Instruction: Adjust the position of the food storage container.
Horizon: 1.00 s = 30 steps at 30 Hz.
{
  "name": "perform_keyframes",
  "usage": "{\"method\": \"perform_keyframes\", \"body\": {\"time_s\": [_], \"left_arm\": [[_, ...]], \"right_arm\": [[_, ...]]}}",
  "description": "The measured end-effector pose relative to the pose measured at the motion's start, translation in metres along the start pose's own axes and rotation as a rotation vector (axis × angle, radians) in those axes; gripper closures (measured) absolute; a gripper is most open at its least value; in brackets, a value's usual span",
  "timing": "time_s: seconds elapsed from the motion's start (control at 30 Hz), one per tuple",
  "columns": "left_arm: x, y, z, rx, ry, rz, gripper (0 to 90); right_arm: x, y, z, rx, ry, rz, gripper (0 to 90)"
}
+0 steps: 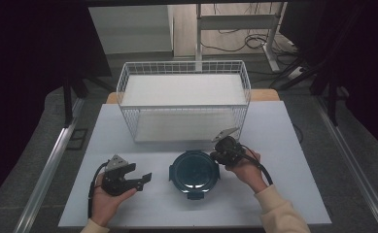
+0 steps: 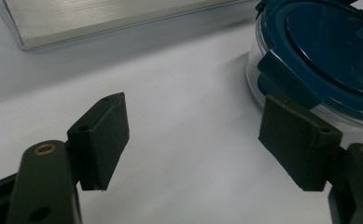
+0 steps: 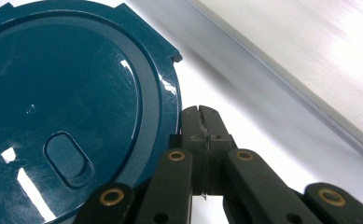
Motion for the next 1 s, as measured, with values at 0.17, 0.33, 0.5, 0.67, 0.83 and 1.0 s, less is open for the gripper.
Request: {"method": "perform_keyframes", "body": {"time_s": [0.17,0.33,0.5,0.67,0.83,1.0], "left_arm": [[0.000,0.000,0.000,-0.003,0.000,-0.003,23.8],[-0.001,-0.001,0.000,-0.007,-0.002,-0.017,23.8],[-0.002,0.002,-0.001,-0.004,-0.004,-0.019,23.9],[-0.003,-0.001,0.001,-0.006,-0.009,-0.026,23.9],[-0.006,-0.002,0.001,-0.006,-0.014,-0.018,23.9],[-0.007,-0.002,0.001,-0.008,-0.021,-0.011,23.7]], "right_arm": [[0.001,0.006,0.002,-0.003,-0.007,0.014,90.0],[0.002,0.007,0.003,-0.016,-0.016,0.026,90.0],[-0.005,-0.001,0.002,0.002,-0.051,-0.016,90.0],[-0.026,0.003,-0.003,0.038,-0.135,-0.026,89.9],[-0.041,0.004,-0.019,0.095,-0.203,-0.017,82.8],[-0.051,0.007,-0.028,0.113,-0.268,-0.042,44.1]]}}
Point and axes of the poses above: each handheld gripper's, and its own axes: x roughly forward along the jaws, z roughly out of its top, y roughly to its left, the point moved 8 cm from there along x, roughly forward along the jaws, and after that the axes turned 13 degrees about -x, right-handed, at the moved point
